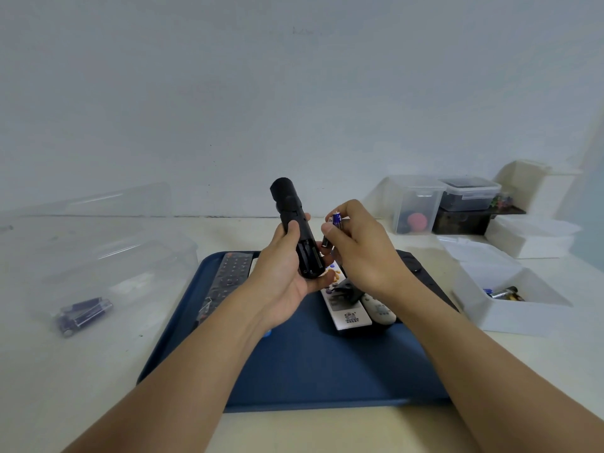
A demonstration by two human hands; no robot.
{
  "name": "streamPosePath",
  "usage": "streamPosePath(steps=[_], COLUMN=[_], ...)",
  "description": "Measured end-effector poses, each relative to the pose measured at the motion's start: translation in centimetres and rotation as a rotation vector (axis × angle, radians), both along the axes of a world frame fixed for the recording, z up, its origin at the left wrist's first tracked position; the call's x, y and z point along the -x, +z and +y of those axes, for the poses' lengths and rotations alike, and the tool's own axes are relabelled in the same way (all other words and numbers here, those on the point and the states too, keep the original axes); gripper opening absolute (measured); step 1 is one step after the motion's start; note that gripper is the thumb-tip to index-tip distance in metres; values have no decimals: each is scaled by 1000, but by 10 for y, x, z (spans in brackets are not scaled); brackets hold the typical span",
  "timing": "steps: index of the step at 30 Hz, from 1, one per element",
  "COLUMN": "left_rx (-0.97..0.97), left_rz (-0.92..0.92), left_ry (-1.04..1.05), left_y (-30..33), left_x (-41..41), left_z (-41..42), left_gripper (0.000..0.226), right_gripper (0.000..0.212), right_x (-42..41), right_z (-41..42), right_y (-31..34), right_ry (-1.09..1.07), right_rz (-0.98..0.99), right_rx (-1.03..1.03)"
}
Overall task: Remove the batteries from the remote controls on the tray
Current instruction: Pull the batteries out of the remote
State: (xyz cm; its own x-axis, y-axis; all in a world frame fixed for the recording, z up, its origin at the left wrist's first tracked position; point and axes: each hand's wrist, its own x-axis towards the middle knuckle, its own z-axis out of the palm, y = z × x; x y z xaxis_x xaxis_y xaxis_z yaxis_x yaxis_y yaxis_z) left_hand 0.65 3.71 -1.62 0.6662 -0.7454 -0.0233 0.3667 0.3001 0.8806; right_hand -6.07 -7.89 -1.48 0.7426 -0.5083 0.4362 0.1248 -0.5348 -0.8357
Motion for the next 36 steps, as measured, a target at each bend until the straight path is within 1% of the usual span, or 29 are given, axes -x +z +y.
streamPosePath(steps=[4, 8, 10, 14, 18, 20, 23, 27, 31, 36], left_rx=[-29, -52, -47, -27, -36, -38, -38, -11, -13, -58], left_rz=[-2, -2, 9, 57, 105, 118, 142, 169, 132, 76], left_ry=[1, -25, -36, -53, -54, -56, -59, -59, -62, -61], left_y=[-1, -3, -3, -3, -4, -5, -4, 0, 1, 3], left_x=[3, 4, 5, 4, -1, -2, -4, -3, -4, -5], left_z=[-4, -6, -6, -7, -7, -6, -4, -2, -1, 4], left_gripper=[38, 38, 38, 39, 45, 47, 50, 42, 38, 39], right_gripper=[15, 21, 23, 29, 35, 34, 23, 10, 11, 15], right_x=[3, 3, 3, 1, -1, -2, -3, -2, 2, 10], right_z=[3, 5, 6, 7, 11, 14, 15, 14, 17, 16], right_y=[4, 3, 3, 0, -4, -8, -12, -10, -6, 0], right_ry=[-6, -54, -67, -3, 60, 73, 59, 25, 40, 208], right_rz=[-4, 16, 15, -33, -62, -71, -71, -121, -125, -51], right_rx=[60, 149, 159, -40, -137, -158, -104, -85, -117, -178])
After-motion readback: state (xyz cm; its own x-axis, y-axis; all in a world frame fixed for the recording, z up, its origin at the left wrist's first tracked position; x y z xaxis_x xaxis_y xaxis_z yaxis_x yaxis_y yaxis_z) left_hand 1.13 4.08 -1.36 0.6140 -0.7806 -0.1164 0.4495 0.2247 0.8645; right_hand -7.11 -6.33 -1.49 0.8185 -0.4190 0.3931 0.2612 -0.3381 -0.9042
